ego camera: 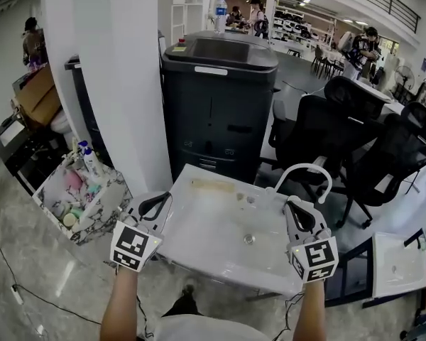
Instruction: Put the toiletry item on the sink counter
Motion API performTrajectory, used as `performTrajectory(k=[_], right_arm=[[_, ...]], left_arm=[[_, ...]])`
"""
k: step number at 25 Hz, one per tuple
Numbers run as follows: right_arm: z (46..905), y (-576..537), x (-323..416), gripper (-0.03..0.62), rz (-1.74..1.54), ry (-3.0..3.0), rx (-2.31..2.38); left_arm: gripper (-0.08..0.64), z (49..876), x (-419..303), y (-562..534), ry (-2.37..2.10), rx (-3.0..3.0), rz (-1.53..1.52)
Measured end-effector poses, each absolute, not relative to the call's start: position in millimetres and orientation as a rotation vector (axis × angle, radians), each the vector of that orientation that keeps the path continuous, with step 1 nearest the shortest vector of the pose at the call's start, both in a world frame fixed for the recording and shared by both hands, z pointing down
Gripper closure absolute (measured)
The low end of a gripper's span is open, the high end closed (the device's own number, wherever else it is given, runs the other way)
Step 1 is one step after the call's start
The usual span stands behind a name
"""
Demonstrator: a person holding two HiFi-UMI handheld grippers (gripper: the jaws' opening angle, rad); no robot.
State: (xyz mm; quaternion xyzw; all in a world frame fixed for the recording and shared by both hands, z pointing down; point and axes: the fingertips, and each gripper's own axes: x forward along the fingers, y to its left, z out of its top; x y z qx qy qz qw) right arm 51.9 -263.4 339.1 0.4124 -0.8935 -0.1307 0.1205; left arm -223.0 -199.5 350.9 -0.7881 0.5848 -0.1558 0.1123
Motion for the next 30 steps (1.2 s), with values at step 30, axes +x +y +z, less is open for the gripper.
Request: performTrajectory(k=[30], right_arm=[[350.3,-264.4,39.7,0.596,-0.360,-2.615,1.179]], left_arm=[[0.551,355.0,-234.6,-202.3,1.802,-2.269,-0.486]])
